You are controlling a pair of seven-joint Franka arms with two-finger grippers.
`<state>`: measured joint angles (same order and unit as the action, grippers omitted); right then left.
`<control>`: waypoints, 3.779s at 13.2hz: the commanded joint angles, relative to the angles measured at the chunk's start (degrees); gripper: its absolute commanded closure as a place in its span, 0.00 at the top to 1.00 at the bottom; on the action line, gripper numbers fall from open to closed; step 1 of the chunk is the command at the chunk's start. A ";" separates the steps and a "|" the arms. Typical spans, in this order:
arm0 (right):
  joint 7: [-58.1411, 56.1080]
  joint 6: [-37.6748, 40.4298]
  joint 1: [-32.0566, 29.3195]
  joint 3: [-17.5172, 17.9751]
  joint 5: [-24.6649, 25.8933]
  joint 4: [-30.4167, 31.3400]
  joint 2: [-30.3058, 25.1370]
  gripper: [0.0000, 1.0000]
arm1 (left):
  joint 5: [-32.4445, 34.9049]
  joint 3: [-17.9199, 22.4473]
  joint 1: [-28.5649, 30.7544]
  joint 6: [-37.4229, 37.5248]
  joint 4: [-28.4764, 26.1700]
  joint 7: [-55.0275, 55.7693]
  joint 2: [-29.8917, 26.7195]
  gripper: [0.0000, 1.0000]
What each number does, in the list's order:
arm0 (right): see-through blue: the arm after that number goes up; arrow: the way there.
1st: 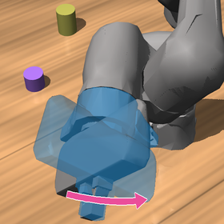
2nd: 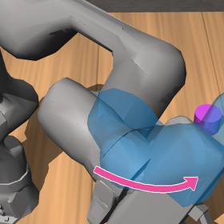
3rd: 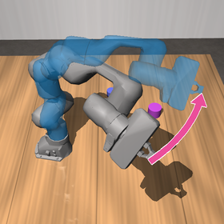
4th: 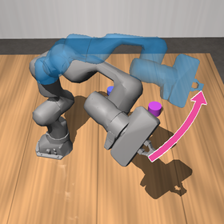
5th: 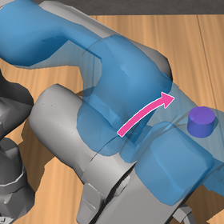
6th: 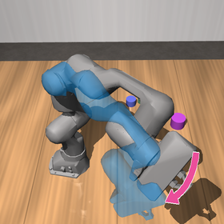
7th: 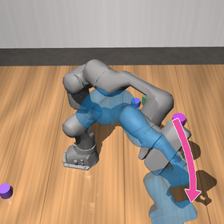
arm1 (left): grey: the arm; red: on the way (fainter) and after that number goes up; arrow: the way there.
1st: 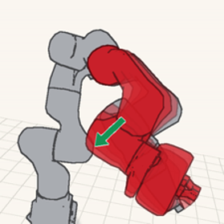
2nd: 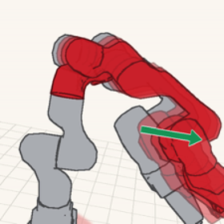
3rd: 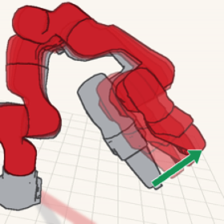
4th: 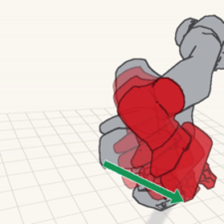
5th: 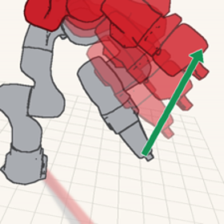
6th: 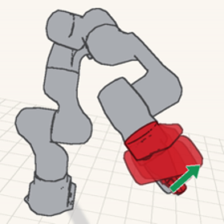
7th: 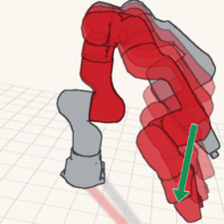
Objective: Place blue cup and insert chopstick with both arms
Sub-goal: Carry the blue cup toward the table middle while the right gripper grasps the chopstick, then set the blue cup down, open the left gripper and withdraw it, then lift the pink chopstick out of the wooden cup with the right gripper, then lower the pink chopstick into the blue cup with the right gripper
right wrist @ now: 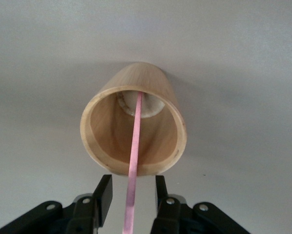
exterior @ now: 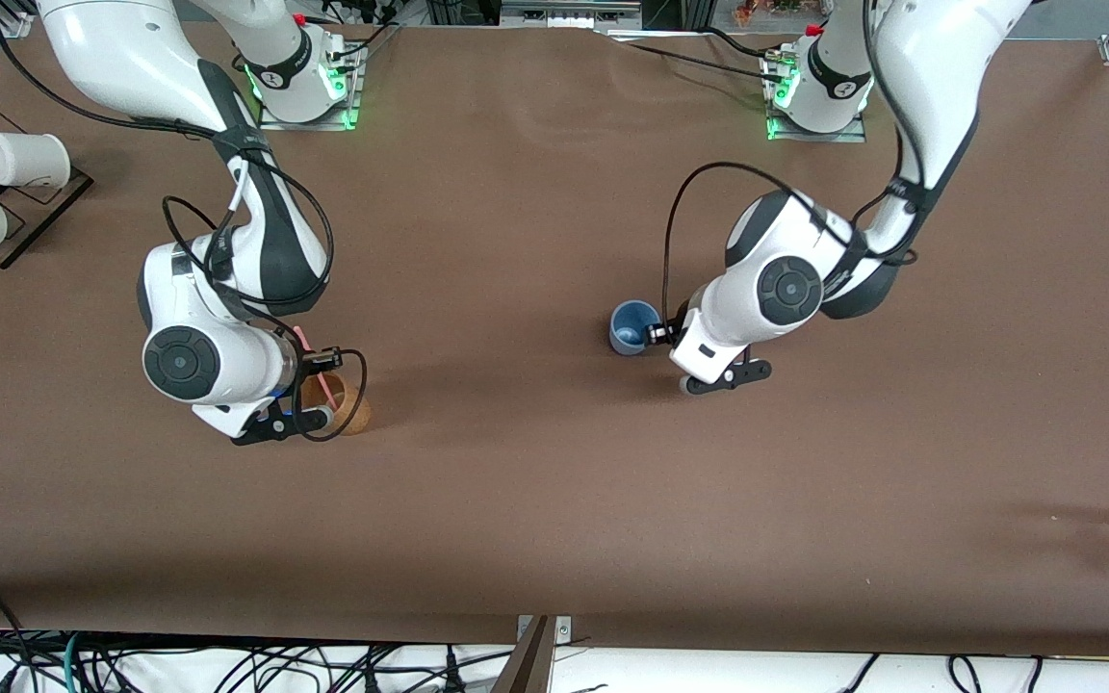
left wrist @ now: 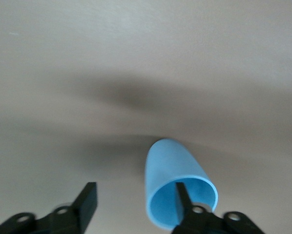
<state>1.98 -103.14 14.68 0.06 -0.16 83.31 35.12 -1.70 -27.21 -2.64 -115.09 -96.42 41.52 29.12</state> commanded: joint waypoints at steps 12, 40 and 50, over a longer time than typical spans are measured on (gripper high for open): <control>-0.58 3.36 -0.18 0.03 -0.72 -1.30 -3.47 0.05 | 2.23 20.53 2.73 21.09 1.66 -45.28 -26.26 1.00; 61.74 -5.67 36.47 -1.56 -20.94 -20.91 6.98 0.03 | 1.70 20.00 2.99 23.86 3.00 -42.05 -26.14 1.00; 51.38 -7.96 32.44 -1.82 -15.25 -19.77 8.22 1.00 | 2.40 19.74 2.82 24.38 3.61 -41.87 -25.69 1.00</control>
<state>56.50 -111.78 48.80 -2.23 -18.24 64.37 44.55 -0.98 -7.11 0.11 -92.28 -95.37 -0.97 2.21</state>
